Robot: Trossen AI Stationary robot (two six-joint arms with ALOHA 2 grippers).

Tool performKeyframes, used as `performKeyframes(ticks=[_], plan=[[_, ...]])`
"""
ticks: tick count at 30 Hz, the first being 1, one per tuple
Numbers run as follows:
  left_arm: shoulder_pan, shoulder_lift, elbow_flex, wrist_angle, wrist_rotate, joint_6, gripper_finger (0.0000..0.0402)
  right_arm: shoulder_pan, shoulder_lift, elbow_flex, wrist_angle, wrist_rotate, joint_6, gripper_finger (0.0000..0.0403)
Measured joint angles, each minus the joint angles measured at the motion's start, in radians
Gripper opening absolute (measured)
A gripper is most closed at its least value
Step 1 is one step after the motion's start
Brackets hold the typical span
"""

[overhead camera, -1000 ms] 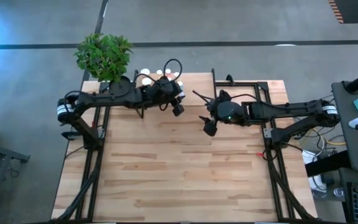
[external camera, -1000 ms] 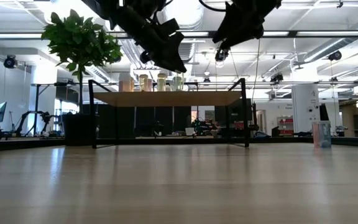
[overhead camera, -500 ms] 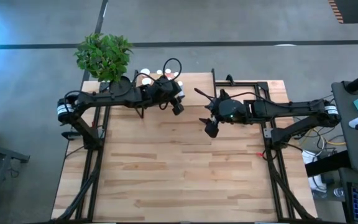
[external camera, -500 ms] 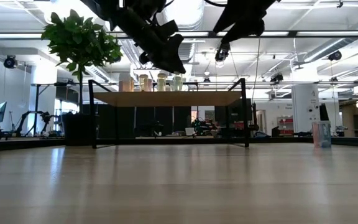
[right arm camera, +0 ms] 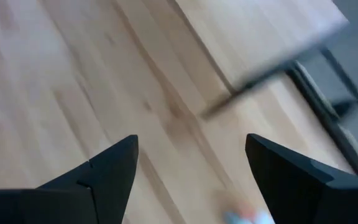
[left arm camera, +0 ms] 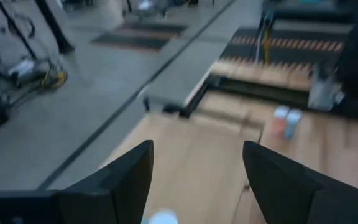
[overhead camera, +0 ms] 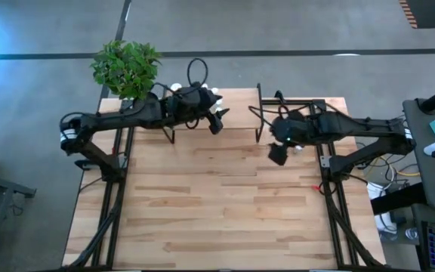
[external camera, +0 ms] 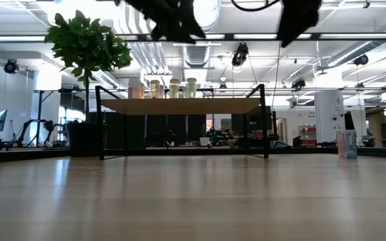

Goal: Pick and place medicine bottles onto shelf by color
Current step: Put the blue pill bottle on the shelf

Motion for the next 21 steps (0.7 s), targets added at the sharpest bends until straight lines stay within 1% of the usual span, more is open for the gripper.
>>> performKeyframes(ticks=[3, 6, 10, 13, 16, 19, 21], plan=[[-0.009, -0.009, 0.036, 0.009, 0.001, 0.0, 0.023, 0.001, -0.014, 0.033, -0.177, 0.049, 0.029, 0.0286], [-0.014, -0.009, 0.062, 0.004, 0.001, 0.001, 0.0231, 0.01, -0.074, -0.012, -0.262, 0.088, 0.112, 0.0286], [-0.019, -0.01, 0.066, 0.003, 0.002, 0.001, 0.0231, 0.033, -0.195, -0.136, -0.264, 0.154, 0.247, 0.0286], [-0.022, -0.009, 0.066, 0.002, 0.002, 0.001, 0.0231, 0.038, -0.268, -0.234, -0.264, 0.209, 0.311, 0.0286], [-0.022, -0.009, 0.066, 0.005, 0.002, 0.008, 0.0231, 0.036, -0.31, -0.328, -0.263, 0.207, 0.354, 0.0286], [-0.02, -0.009, 0.071, 0.001, 0.005, 0.039, 0.0231, 0.035, -0.326, -0.4, -0.258, 0.191, 0.475, 0.0286], [-0.02, -0.009, 0.082, 0.002, 0.008, 0.09, 0.0231, 0.048, -0.336, -0.441, -0.228, 0.217, 0.522, 0.0285]])
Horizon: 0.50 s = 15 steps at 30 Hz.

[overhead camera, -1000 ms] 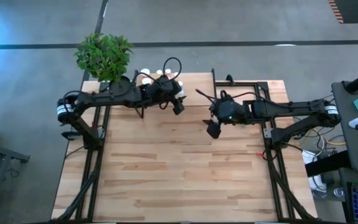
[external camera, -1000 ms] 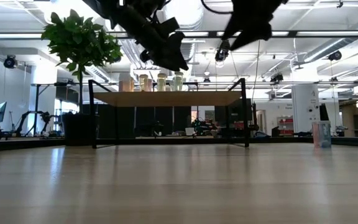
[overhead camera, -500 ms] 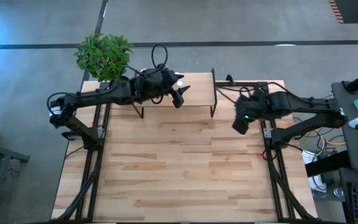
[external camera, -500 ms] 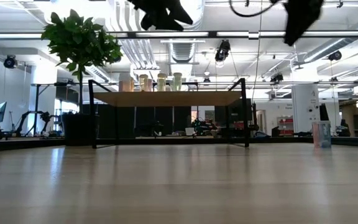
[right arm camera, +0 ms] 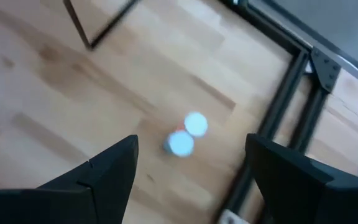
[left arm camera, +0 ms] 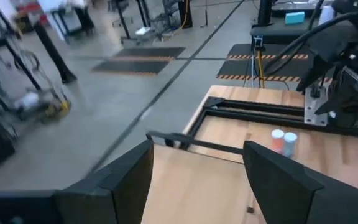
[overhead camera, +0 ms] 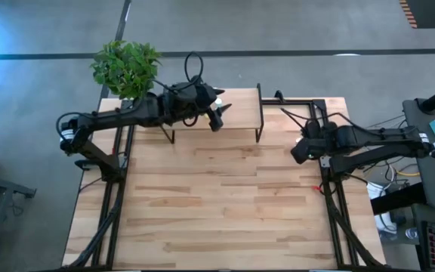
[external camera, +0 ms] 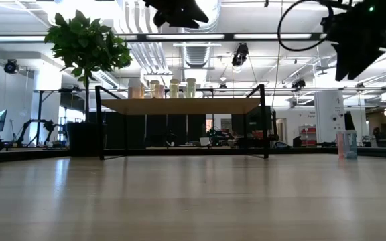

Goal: Pick and place medicine bottles onto shelf by color
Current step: Put the blue pill bottle on the shelf

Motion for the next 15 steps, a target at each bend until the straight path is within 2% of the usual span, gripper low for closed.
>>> performKeyframes(ticks=[5, 11, 15], plan=[[0.0, -0.001, 0.016, 0.0, 0.001, 0.099, 0.0231, 0.025, -0.022, -0.091, 0.084, 0.071, 0.073, 0.0286], [0.024, -0.02, 0.019, -0.01, 0.006, 0.106, 0.0231, 0.038, -0.01, -0.225, 0.121, 0.035, 0.176, 0.0285], [0.028, -0.036, 0.019, -0.051, -0.02, 0.212, 0.0231, 0.086, -0.013, -0.268, 0.212, 0.15, 0.209, 0.0285]])
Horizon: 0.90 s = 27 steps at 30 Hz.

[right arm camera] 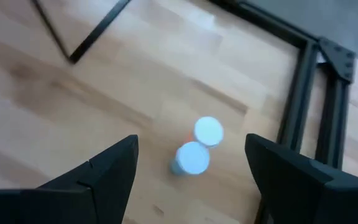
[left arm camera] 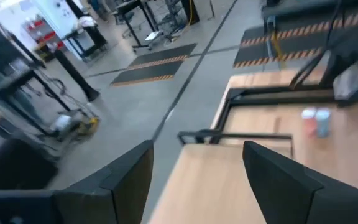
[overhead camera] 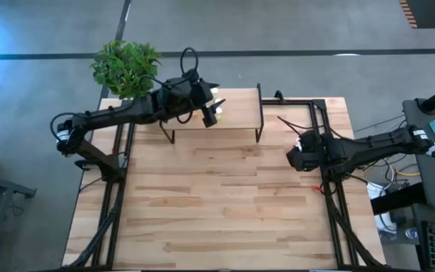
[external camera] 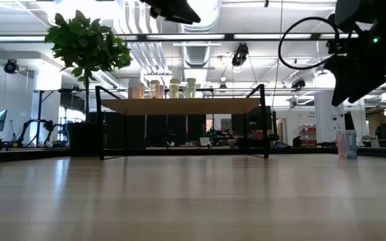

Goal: Pick and place medicine bottles onto shelf by color
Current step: Put the blue pill bottle on the shelf

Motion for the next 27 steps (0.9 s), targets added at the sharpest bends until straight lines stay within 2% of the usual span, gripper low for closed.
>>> performKeyframes(ticks=[4, 6, 12, 17, 19, 23, 27], plan=[[-0.001, -0.021, 0.0, -0.05, -0.051, 0.084, 0.0231, 0.007, 0.01, -0.051, 0.014, 0.029, 0.081, 0.0285], [0.006, -0.03, 0.0, -0.056, -0.07, 0.105, 0.0231, 0.008, 0.024, -0.082, 0.062, 0.025, 0.072, 0.0285], [0.02, -0.032, 0.0, -0.056, -0.074, 0.129, 0.0231, 0.006, 0.066, -0.162, 0.106, 0.049, 0.078, 0.0282], [0.027, -0.023, -0.002, -0.056, -0.074, 0.165, 0.0231, 0.006, 0.066, -0.172, 0.115, 0.016, 0.108, 0.026], [0.028, -0.015, -0.002, -0.044, -0.074, 0.182, 0.0231, 0.006, 0.067, -0.172, 0.128, 0.02, 0.084, 0.0248], [0.039, 0.0, -0.003, -0.043, -0.068, 0.187, 0.0231, 0.006, 0.082, -0.179, 0.183, 0.015, -0.073, 0.0228], [0.052, 0.018, -0.005, -0.045, -0.067, 0.17, 0.0231, 0.006, 0.106, -0.187, 0.221, -0.007, -0.126, 0.0221]])
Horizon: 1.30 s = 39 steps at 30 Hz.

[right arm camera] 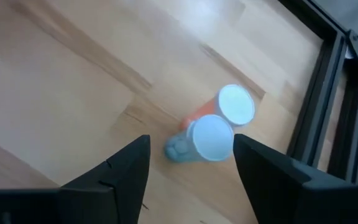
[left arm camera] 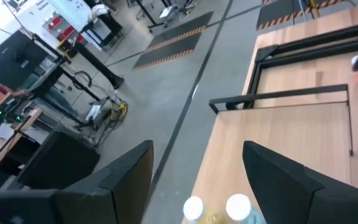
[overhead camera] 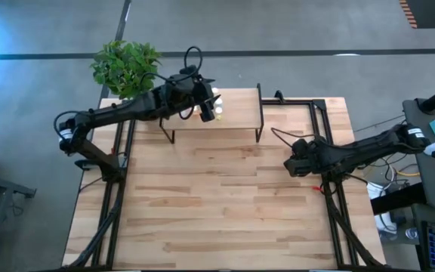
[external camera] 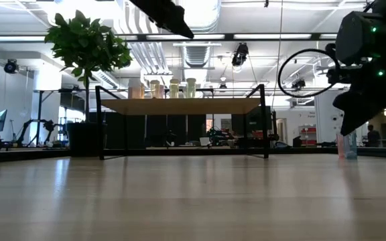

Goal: Pick and place medicine bottles onto shelf by color
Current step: Put the blue pill bottle on the shelf

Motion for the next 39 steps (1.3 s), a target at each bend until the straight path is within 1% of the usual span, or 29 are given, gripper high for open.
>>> performKeyframes(ticks=[6, 11, 16, 21, 24, 28, 30, 35, 37, 39], plan=[[0.007, 0.041, -0.003, 0.031, 0.002, 0.001, 0.0231, 0.0, 0.047, -0.004, 0.0, -0.002, -0.004, 0.0221], [0.016, 0.044, -0.016, 0.029, 0.002, 0.021, 0.0231, 0.0, 0.091, -0.009, 0.036, 0.004, -0.003, 0.0221], [0.028, 0.041, -0.033, 0.029, 0.002, 0.025, 0.0231, 0.0, 0.144, -0.034, 0.104, 0.008, 0.03, 0.0221], [0.027, 0.039, -0.04, 0.029, 0.002, 0.026, 0.0231, 0.0, 0.193, -0.039, 0.108, 0.017, 0.096, 0.0214], [0.027, 0.039, -0.04, 0.03, 0.002, 0.026, 0.0231, 0.0, 0.209, -0.04, 0.108, 0.027, 0.123, 0.0193], [0.028, 0.039, -0.041, 0.043, 0.008, 0.026, 0.0231, 0.0, 0.209, -0.044, 0.126, 0.03, 0.159, 0.0148], [0.031, 0.042, -0.046, 0.103, 0.053, 0.026, 0.0231, 0.0, 0.209, -0.047, 0.134, 0.031, 0.171, 0.0124], [0.034, 0.044, -0.044, 0.179, 0.225, 0.026, 0.0231, 0.0, 0.207, -0.047, 0.143, 0.028, 0.216, 0.0074], [0.032, 0.042, -0.034, 0.18, 0.256, 0.026, 0.0231, 0.0, 0.2, -0.045, 0.144, 0.008, 0.232, 0.0061], [0.032, 0.032, -0.032, 0.177, 0.259, 0.027, 0.0231, 0.0, 0.187, -0.037, 0.146, -0.008, 0.232, 0.0052]])
